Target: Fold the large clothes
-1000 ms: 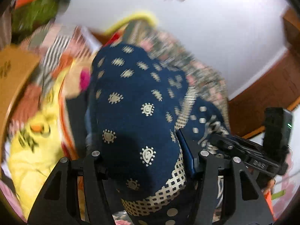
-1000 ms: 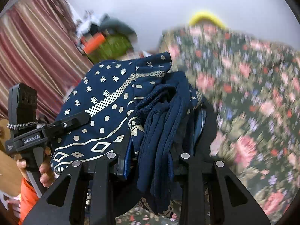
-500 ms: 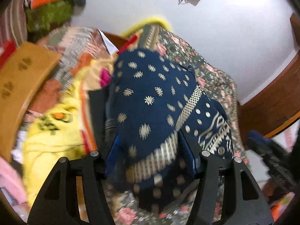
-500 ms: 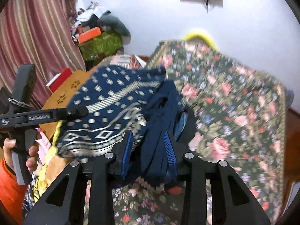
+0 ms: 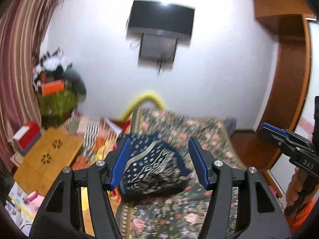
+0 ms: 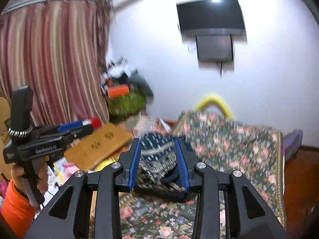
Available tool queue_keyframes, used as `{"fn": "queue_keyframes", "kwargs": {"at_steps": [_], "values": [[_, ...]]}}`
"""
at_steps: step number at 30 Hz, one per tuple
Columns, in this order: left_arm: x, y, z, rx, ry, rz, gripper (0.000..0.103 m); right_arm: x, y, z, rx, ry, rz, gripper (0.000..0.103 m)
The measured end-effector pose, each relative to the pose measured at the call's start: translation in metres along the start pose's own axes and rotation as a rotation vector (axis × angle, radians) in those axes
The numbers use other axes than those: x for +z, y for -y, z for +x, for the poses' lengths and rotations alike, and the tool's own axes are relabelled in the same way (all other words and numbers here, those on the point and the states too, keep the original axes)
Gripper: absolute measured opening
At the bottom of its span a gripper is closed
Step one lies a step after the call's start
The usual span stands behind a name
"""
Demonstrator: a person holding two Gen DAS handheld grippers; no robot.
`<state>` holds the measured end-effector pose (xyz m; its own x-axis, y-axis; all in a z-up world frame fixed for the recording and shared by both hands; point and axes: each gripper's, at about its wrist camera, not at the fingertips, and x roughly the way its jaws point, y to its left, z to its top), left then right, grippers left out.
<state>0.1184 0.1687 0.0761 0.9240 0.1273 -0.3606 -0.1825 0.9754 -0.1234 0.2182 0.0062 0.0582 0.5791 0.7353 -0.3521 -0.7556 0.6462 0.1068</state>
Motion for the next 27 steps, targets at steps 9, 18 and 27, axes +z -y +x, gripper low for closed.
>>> {"fn": "queue_keyframes", "kwargs": {"at_steps": [9, 18, 27], "values": [[-0.035, 0.051, -0.108, 0.035, 0.243, 0.055, 0.06, -0.019, -0.041, -0.079, 0.01, 0.175, -0.021, 0.033], [-0.066, 0.066, -0.137, 0.137, 0.341, 0.058, 0.093, -0.037, -0.064, -0.085, -0.118, 0.193, -0.054, 0.071], [-0.075, 0.061, -0.135, 0.172, 0.325, 0.034, 0.099, -0.033, -0.067, -0.092, -0.189, 0.243, -0.057, 0.101]]}}
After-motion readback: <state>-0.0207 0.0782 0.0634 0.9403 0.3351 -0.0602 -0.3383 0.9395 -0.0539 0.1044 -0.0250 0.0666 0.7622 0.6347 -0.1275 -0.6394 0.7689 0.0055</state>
